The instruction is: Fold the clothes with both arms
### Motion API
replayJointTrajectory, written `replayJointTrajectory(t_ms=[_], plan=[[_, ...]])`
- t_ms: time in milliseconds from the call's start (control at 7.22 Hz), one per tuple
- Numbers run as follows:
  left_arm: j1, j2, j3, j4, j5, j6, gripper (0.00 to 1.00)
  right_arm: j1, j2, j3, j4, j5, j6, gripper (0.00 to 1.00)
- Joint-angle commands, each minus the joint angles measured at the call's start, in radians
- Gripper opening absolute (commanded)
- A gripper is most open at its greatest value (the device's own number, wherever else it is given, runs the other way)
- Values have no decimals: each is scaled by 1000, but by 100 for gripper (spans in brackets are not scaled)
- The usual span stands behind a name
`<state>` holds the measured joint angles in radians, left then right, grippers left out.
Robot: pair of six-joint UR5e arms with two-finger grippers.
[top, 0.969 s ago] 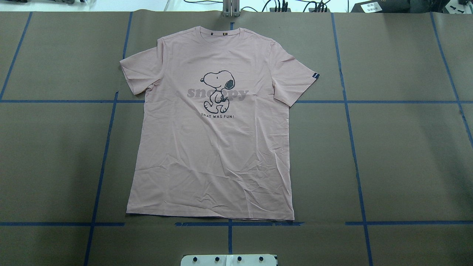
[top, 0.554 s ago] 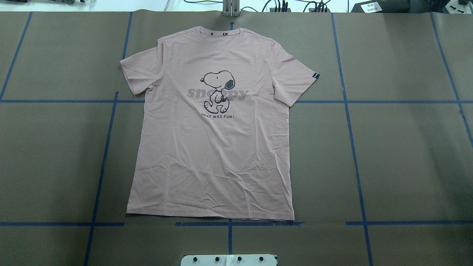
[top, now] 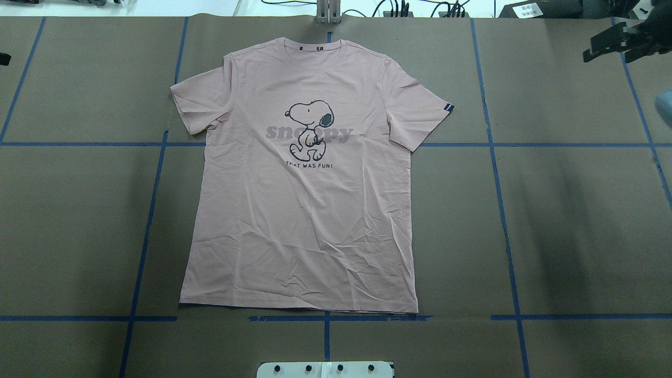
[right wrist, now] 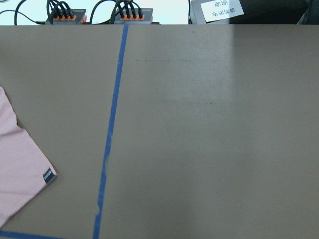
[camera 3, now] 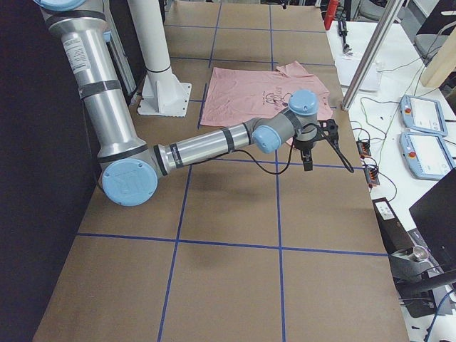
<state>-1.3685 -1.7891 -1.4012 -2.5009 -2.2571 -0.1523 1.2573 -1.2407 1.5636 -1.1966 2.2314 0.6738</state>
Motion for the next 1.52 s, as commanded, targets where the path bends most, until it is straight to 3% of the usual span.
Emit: replayJointTrajectory(t_ms=[0,277,415,692,1385], plan=[[6,-3,-1,-1,-1,-7,100,-161,116,-121,147,-207,311,92],[8,-4,-1,-1,-1,-6,100,-283,164,-244,283,-374,403,83],[8,-4,-1,-1,-1,-6,100,-320,191,-287,308,-397,440,80],[9,-4,-2,-1,1,-4,100,-398,208,-297,307,-514,464,77],[9,-3,-10,-2,1,-6,100,-452,265,-371,307,-573,487,61]])
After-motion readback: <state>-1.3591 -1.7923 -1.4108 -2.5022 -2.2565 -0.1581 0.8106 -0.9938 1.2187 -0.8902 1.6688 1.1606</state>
